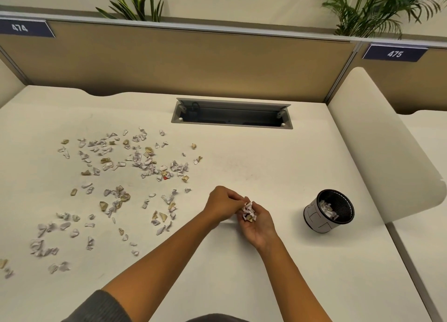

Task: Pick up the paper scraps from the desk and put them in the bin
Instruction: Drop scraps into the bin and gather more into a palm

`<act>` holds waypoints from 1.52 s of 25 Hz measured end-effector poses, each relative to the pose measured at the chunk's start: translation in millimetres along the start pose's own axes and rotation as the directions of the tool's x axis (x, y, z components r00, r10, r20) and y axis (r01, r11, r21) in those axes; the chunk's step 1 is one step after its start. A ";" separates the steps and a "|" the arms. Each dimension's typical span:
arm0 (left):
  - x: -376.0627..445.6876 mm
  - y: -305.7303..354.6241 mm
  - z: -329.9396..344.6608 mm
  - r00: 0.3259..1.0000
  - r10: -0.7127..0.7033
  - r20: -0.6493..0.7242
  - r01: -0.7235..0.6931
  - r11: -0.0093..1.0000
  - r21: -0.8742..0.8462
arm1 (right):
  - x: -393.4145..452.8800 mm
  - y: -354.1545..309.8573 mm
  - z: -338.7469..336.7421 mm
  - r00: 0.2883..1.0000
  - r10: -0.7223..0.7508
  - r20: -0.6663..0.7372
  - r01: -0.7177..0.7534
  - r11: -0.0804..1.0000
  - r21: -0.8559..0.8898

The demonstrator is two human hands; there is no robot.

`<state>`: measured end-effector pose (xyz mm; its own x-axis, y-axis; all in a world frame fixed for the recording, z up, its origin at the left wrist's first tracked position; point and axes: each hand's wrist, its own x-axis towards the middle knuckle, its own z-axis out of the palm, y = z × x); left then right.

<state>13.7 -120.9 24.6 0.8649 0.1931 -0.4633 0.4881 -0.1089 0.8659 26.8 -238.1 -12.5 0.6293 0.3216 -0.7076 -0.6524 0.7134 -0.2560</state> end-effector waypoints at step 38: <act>31.3 -71.7 -43.2 0.934 0.162 0.319 -0.349 0.607 0.714 | -72.2 -169.0 -49.5 0.562 -0.823 0.086 0.670 0.392 -0.630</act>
<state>0.8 -64.9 -43.8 0.9240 -0.1484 -0.3524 0.0778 -0.8294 0.5533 70.7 -412.7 49.2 0.9265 -0.3531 -0.1303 -0.1002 0.1025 -0.9897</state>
